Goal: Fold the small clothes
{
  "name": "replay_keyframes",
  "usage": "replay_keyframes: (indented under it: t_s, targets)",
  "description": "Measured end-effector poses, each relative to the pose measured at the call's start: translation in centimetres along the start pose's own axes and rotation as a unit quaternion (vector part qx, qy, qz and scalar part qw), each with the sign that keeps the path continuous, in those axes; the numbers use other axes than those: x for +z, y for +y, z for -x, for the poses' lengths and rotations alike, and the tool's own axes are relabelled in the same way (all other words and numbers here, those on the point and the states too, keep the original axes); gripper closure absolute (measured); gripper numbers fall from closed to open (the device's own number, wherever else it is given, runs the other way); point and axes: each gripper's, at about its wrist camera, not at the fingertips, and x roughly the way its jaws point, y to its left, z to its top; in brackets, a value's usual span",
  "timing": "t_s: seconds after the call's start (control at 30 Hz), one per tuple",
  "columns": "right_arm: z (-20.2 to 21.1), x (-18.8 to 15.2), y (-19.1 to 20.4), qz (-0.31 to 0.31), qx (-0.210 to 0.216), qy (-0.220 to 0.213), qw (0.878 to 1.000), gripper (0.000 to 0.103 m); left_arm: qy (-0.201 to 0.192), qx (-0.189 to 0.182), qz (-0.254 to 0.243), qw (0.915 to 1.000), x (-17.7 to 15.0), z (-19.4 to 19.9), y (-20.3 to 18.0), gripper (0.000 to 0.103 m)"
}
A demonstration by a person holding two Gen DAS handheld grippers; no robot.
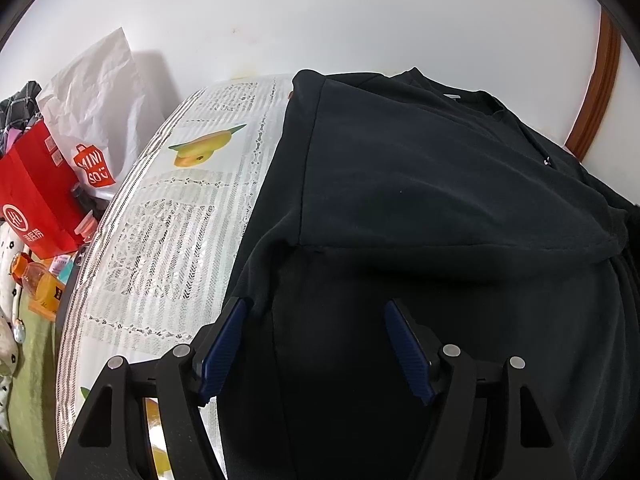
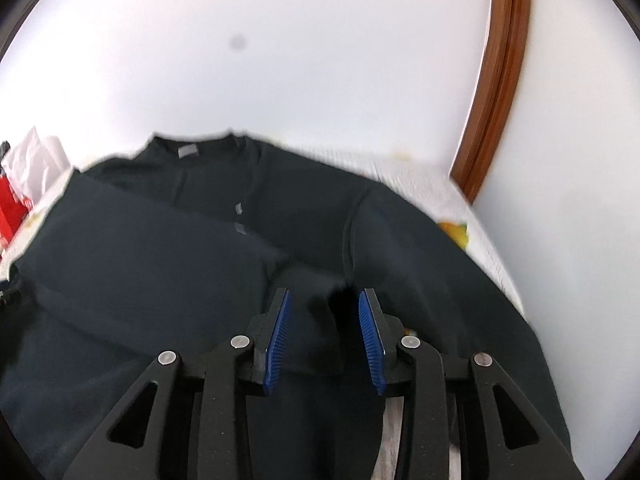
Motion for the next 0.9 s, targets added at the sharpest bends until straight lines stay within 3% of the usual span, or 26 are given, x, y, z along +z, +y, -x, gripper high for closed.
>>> replay_keyframes:
  t_s: [0.13,0.3,0.4,0.53,0.7,0.83,0.9]
  targets:
    - [-2.1,0.5,1.7,0.017,0.026,0.009,0.999,0.068,-0.008,-0.008,0.007,0.9999,0.1,0.7,0.1,0.034]
    - [-8.7,-0.1,2.5,0.014,-0.01,0.074,0.997,0.071,-0.011,-0.002,0.006,0.9999,0.1,1.6,0.8,0.034]
    - [-9.0,0.0,1.9,-0.007,-0.009,0.079,0.997,0.07,-0.008,0.002,0.011,0.9999,-0.2,1.9,1.4,0.034]
    - [-5.9,-0.1,2.0,-0.007,-0.006,0.064,0.998,0.064,0.001,-0.004,0.024,0.9997,-1.0,2.1,2.1,0.034]
    - [0.4,-2.6,-0.9,-0.038,-0.008,0.025,0.999,0.046,0.012,-0.02,0.025,0.9994,-2.3,2.5,1.7,0.033]
    - [4.5,-6.3,-6.4,-0.059,-0.096,0.021,0.993,0.03,0.016,-0.025,0.019,0.9994,-3.6,3.2,1.2,0.032]
    - [5.7,-8.9,-10.2,-0.069,-0.148,0.039,0.986,0.024,0.017,-0.029,0.018,0.9993,-4.2,3.6,1.0,0.031]
